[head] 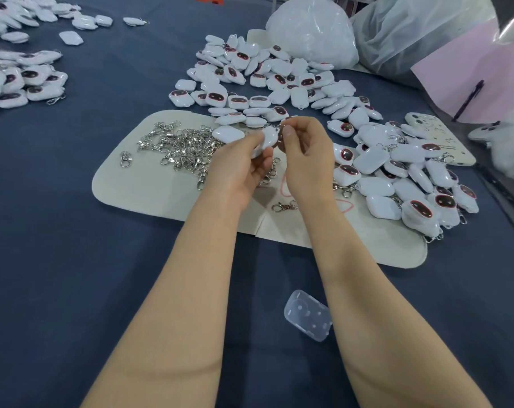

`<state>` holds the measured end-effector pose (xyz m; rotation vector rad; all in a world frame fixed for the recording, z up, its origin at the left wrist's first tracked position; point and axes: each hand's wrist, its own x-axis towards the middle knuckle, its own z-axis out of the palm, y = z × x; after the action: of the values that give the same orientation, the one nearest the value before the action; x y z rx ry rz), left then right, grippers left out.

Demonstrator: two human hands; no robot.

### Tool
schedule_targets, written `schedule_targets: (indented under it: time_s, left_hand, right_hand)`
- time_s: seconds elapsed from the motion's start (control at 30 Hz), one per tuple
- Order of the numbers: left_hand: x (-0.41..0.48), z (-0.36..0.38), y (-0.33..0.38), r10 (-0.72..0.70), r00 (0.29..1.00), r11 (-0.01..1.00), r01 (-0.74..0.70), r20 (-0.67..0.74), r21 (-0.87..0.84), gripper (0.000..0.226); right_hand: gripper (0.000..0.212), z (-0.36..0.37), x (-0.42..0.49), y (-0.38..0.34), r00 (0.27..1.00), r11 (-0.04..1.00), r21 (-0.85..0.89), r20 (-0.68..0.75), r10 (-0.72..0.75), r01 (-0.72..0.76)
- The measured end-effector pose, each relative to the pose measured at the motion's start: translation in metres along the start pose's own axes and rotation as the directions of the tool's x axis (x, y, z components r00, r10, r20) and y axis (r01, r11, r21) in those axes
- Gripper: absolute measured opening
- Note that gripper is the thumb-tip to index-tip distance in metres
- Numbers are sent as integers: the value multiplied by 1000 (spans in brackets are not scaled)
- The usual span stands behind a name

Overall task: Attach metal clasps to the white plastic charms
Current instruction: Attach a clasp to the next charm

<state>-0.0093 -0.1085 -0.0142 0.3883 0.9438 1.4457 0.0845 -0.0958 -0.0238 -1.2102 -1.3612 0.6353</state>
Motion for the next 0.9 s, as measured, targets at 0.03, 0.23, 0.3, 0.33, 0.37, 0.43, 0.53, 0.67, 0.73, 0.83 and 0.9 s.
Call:
schedule_targets:
  time_s: [0.03, 0.23, 0.3, 0.33, 0.37, 0.43, 0.53, 0.67, 0.73, 0.83, 0.9]
  left_hand:
    - [0, 0, 0, 8, 1000, 1000, -8, -1, 9, 8]
    - [3, -1, -4, 181, 983, 962, -177, 0, 208, 7]
    - [1, -1, -5, 257, 966, 922, -250, 16, 296, 12]
    - [1, 0, -5, 289, 957, 903, -281, 23, 326, 13]
    - [0, 0, -5, 318, 947, 884, -309, 33, 350, 15]
    - [-1, 0, -4, 372, 926, 849, -365, 58, 382, 18]
    - [0, 0, -4, 429, 899, 798, -425, 92, 428, 21]
    - [3, -2, -7, 468, 879, 717, -437, 89, 544, 24]
    - [3, -1, -8, 472, 877, 677, -429, 95, 598, 28]
    - [1, 2, -9, 492, 862, 626, -450, 126, 636, 38]
    - [0, 3, -8, 483, 871, 676, -434, 87, 595, 43]
  right_hand:
    - [13, 0, 0, 0, 1000, 999, -29, -8, -23, 22]
    - [13, -5, 1, 2, 983, 949, -255, 38, -181, 185]
    - [13, -6, 1, 2, 977, 934, -286, 54, -207, 214]
    - [13, -6, 1, 2, 975, 930, -295, 60, -212, 220]
    - [13, -7, 1, 3, 975, 927, -303, 65, -213, 223]
    - [13, -6, 1, 3, 975, 922, -318, 80, -205, 220]
    - [12, -7, 1, 5, 981, 932, -307, 97, -169, 191]
    - [20, -7, 1, 4, 991, 969, -235, 123, -43, 72]
    - [28, -8, 2, 1, 978, 977, -202, 205, -32, 74]
    - [24, -10, 5, -3, 939, 977, -204, 345, 6, 69]
    - [17, -14, 9, -6, 953, 971, -237, 301, 45, 29]
